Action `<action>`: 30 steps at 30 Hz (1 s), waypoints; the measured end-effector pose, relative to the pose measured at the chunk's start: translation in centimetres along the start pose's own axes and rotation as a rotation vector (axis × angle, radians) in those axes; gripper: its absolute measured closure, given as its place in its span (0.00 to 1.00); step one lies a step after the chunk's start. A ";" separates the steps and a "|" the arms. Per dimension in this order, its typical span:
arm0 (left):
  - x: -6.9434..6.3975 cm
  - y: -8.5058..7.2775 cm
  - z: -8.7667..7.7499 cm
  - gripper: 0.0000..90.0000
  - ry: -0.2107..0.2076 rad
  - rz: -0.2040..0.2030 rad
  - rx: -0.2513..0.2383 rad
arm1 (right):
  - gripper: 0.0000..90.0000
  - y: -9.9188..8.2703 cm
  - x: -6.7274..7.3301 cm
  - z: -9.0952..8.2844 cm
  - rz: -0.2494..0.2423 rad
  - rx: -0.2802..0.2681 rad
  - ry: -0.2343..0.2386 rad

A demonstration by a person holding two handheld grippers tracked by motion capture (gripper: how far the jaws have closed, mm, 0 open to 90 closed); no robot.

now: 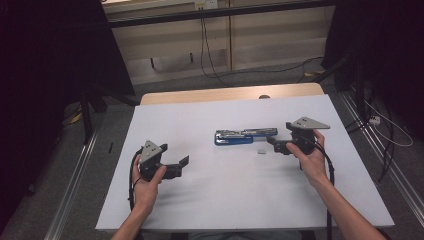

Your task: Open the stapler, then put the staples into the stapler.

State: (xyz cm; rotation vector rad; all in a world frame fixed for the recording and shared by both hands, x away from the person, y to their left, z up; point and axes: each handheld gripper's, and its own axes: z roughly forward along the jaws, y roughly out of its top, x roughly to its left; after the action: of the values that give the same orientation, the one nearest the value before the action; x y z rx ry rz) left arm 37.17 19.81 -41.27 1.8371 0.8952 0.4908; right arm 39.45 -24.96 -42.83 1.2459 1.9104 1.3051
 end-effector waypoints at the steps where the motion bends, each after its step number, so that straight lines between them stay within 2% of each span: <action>1: -0.1 -0.2 -0.3 0.07 -0.004 0.005 0.003 | 0.09 0.0 0.0 0.0 0.000 0.002 0.003; 4: -0.3 -0.3 -0.8 0.07 -0.004 0.001 -0.004 | 0.09 0.1 0.1 -0.1 0.008 0.019 0.029; 8: -0.5 -0.6 -1.7 0.07 -0.001 0.008 -0.016 | 0.09 0.1 0.4 0.0 -0.008 0.033 0.035; 12: -0.8 -1.4 -2.2 0.06 -0.016 0.018 -0.006 | 0.08 0.2 0.6 0.3 -0.031 0.048 0.050; 17: -0.9 -2.1 -2.7 0.06 -0.023 -0.007 0.010 | 0.09 0.5 0.8 0.7 -0.047 0.088 0.080; 18: -0.8 -2.1 -2.8 0.06 -0.023 0.004 0.009 | 0.09 0.6 0.9 0.8 -0.053 0.092 0.086; 20: -0.6 -2.1 -3.0 0.06 -0.031 -0.003 0.008 | 0.11 0.7 1.0 1.0 -0.052 0.115 0.098; 21: -0.4 -2.2 -3.1 0.06 -0.043 -0.003 0.004 | 0.12 0.8 1.0 1.1 -0.053 0.142 0.112; 23: -0.1 -2.4 -3.5 0.06 -0.009 -0.001 0.005 | 0.13 0.9 1.1 1.2 -0.055 0.161 0.133; 27: 0.1 -2.9 -4.2 0.06 0.010 -0.031 -0.001 | 0.14 1.2 1.4 1.4 -0.064 0.189 0.177; 28: 0.1 -2.9 -4.2 0.06 0.012 -0.039 0.004 | 0.15 1.2 1.5 1.5 -0.066 0.191 0.192; 30: 0.0 -2.9 -4.2 0.06 0.011 -0.052 0.007 | 0.10 1.3 1.5 1.9 -0.063 0.235 0.241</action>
State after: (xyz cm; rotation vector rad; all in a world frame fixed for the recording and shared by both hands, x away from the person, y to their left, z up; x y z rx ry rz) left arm 33.30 23.04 -42.10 1.8142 0.9511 0.4657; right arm 40.82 -22.68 -42.35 1.1688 2.3101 1.2751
